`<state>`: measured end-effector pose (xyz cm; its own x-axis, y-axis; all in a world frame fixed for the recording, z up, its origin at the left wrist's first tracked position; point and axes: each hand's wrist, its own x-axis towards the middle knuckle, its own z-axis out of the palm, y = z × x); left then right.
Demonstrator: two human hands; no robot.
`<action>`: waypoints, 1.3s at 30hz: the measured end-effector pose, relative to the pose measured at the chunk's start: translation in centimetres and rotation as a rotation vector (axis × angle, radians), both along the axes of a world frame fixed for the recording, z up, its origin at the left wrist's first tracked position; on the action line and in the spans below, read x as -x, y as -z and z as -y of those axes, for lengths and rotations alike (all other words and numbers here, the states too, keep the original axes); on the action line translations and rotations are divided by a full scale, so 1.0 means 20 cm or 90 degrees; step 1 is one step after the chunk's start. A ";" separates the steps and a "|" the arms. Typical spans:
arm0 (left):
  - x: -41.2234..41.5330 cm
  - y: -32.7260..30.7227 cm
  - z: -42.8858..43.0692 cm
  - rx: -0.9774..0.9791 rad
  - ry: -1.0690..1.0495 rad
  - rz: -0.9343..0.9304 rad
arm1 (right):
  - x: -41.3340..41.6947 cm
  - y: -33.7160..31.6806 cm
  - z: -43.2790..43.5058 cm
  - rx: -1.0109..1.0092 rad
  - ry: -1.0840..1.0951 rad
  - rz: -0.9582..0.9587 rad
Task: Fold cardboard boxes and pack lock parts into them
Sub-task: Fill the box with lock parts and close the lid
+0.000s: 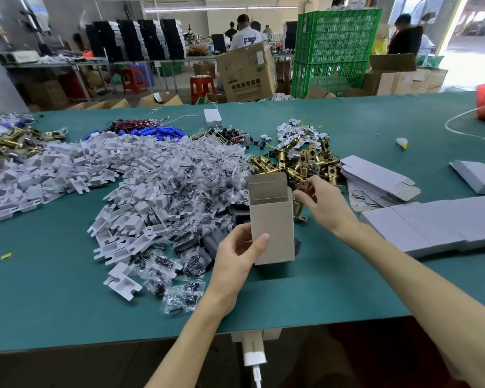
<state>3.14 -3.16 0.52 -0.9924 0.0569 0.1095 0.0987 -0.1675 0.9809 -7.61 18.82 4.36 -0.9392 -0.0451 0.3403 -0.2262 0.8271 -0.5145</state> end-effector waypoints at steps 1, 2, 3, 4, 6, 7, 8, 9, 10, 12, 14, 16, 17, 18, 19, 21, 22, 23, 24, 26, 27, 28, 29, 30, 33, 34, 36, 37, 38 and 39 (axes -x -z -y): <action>0.00 0.00 0.00 -0.005 0.002 -0.005 | 0.00 0.01 0.00 0.036 -0.013 0.026; 0.00 0.00 0.00 -0.007 0.005 -0.011 | 0.00 0.03 0.00 0.063 -0.020 0.034; 0.00 -0.01 0.00 -0.006 0.010 -0.017 | -0.01 0.04 0.00 0.085 -0.019 0.033; -0.01 -0.01 0.00 -0.001 0.016 -0.023 | -0.02 0.05 0.00 0.108 -0.018 0.029; -0.01 -0.01 0.00 0.011 0.028 -0.029 | -0.03 0.05 0.00 0.152 -0.012 0.030; 0.00 0.00 0.00 0.013 0.030 -0.027 | -0.04 0.05 0.00 0.167 -0.008 0.030; -0.01 0.00 0.00 0.014 0.030 -0.024 | -0.05 0.05 0.00 0.181 -0.006 0.027; -0.01 0.00 0.00 0.017 0.029 -0.018 | -0.06 0.04 0.00 0.196 -0.004 0.024; 0.00 0.00 0.00 0.023 0.027 -0.012 | -0.08 0.03 0.00 0.214 -0.006 0.019; 0.00 0.01 0.00 0.032 0.026 -0.005 | -0.11 -0.01 0.00 0.245 -0.016 0.006; 0.00 0.01 0.00 0.030 0.023 -0.001 | -0.16 -0.07 0.01 0.288 -0.026 -0.020; 0.00 0.01 0.00 0.027 0.021 -0.002 | -0.20 -0.17 0.02 0.334 -0.023 -0.069; 0.00 0.01 0.00 0.022 0.021 -0.004 | -0.22 -0.22 0.02 0.348 -0.024 -0.098; -0.01 0.00 0.00 0.016 0.021 -0.006 | -0.24 -0.28 0.02 0.360 -0.032 -0.125; -0.01 0.00 0.00 0.011 0.022 -0.007 | -0.26 -0.34 0.03 0.372 -0.047 -0.145; -0.01 0.00 0.00 0.007 0.027 -0.008 | -0.30 -0.44 0.06 0.388 -0.089 -0.163; -0.01 0.00 0.00 0.007 0.033 -0.008 | -0.31 -0.47 0.07 0.387 -0.114 -0.161; -0.01 0.00 0.00 0.006 0.042 -0.008 | -0.32 -0.50 0.10 0.378 -0.140 -0.154; -0.01 0.00 0.00 0.008 0.051 -0.009 | -0.33 -0.51 0.12 0.358 -0.164 -0.144; -0.01 0.00 0.00 0.016 0.062 -0.015 | -0.34 -0.50 0.17 0.297 -0.194 -0.124; -0.01 0.00 0.00 0.017 0.063 -0.018 | -0.35 -0.49 0.19 0.266 -0.199 -0.117; -0.01 0.00 0.00 0.016 0.061 -0.018 | -0.35 -0.47 0.21 0.236 -0.199 -0.115; -0.02 0.00 0.00 0.013 0.056 -0.017 | -0.35 -0.45 0.22 0.207 -0.194 -0.118; -0.02 0.00 0.00 0.012 0.051 -0.015 | -0.35 -0.43 0.22 0.185 -0.190 -0.119; -0.01 0.00 0.00 0.017 0.046 -0.014 | -0.37 -0.41 0.23 0.140 -0.201 -0.111; -0.01 0.00 0.00 0.019 0.045 -0.014 | -0.38 -0.40 0.23 0.128 -0.207 -0.110; -0.01 0.00 0.00 0.021 0.044 -0.014 | -0.39 -0.40 0.24 0.113 -0.215 -0.109; -0.01 0.00 0.00 0.021 0.042 -0.014 | -0.39 -0.39 0.25 0.111 -0.217 -0.105; -0.01 0.00 0.00 0.020 0.039 -0.014 | -0.39 -0.39 0.25 0.108 -0.218 -0.100; -0.01 0.00 0.00 0.020 0.037 -0.015 | -0.40 -0.38 0.26 0.101 -0.216 -0.094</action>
<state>3.33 -3.09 0.51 -0.9844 0.1177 0.1306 0.1134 -0.1425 0.9833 0.30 13.69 12.06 -0.8209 -0.2803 0.4975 -0.5533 0.6059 -0.5716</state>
